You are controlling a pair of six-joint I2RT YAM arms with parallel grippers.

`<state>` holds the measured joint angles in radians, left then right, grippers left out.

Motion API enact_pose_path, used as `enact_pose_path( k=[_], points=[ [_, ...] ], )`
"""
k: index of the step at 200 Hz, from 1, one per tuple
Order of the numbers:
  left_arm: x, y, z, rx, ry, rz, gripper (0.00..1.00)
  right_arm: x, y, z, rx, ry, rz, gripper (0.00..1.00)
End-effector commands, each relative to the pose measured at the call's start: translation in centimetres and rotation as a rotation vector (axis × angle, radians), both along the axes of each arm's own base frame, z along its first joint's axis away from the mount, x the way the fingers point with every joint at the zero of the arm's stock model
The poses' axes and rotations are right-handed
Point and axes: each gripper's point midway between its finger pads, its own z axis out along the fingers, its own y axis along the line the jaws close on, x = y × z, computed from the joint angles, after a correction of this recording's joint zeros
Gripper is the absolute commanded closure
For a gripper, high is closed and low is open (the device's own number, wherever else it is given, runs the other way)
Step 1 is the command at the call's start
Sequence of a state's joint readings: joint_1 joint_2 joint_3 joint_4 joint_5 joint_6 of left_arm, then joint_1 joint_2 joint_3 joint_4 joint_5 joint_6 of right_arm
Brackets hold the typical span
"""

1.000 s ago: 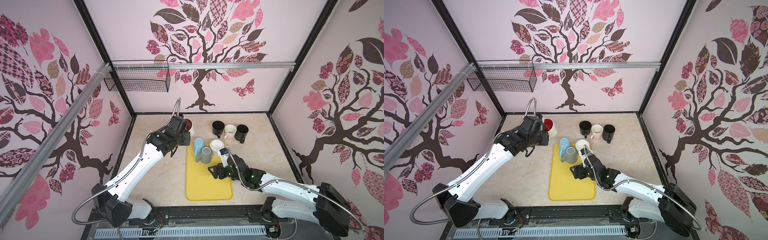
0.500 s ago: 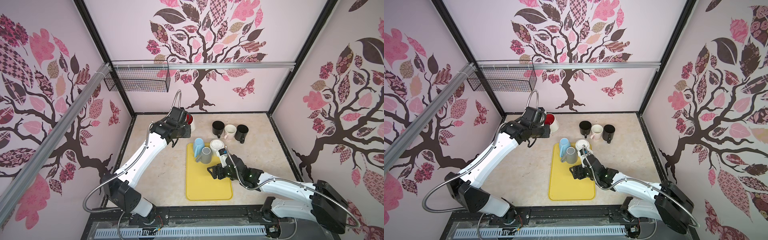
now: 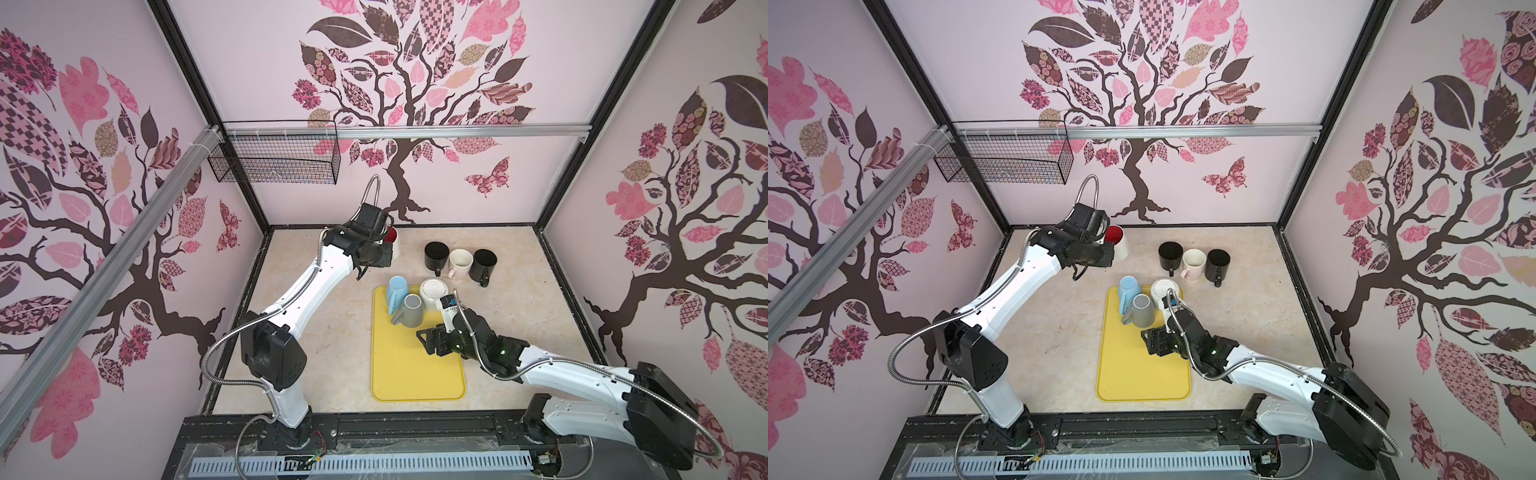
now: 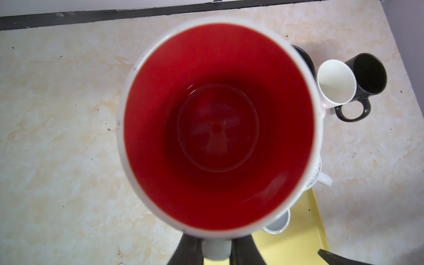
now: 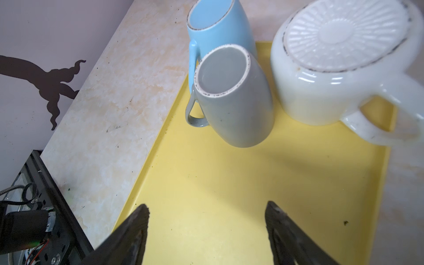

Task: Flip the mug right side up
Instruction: 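Carry the red-lined mug farther from the robot with the left gripper, then lower the red-lined mug upright beside the dark mug with the left gripper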

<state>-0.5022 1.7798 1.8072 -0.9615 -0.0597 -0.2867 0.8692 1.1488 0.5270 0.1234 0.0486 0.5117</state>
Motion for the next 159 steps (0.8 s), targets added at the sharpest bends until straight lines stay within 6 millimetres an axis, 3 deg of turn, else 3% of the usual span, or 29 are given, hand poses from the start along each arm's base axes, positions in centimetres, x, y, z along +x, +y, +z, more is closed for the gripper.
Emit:
enact_pose_path(
  k=[1, 14, 18, 30, 71, 116, 159],
  points=[
    [2.4, -1.4, 3.9, -0.071, -0.119, -0.022, 1.0, 0.6, -0.8, 1.9, 0.028, -0.067, -0.041, 0.19],
    [3.1, -2.0, 2.9, -0.07, -0.104, -0.029, 1.0, 0.6, -1.2, 2.4, 0.048, -0.087, -0.059, 0.19],
    [3.7, -2.3, 3.9, -0.085, -0.128, -0.029, 1.0, 0.7, -1.4, 2.7, 0.055, -0.093, -0.071, 0.19],
    [4.5, -2.8, 3.6, -0.093, -0.129, -0.032, 1.0, 0.9, -2.1, 3.5, 0.074, -0.117, -0.099, 0.19],
    [7.2, -4.8, 1.0, -0.111, -0.103, -0.028, 1.0, 2.0, -4.9, 5.4, 0.139, -0.152, -0.194, 0.19],
    [10.1, -6.1, -1.8, -0.098, -0.083, -0.016, 1.0, 2.7, -4.9, 4.3, 0.121, -0.121, -0.2, 0.19],
    [11.2, -6.8, -4.0, -0.094, -0.055, -0.002, 1.0, 3.0, -4.9, 4.4, 0.118, -0.124, -0.207, 0.18]
  ],
)
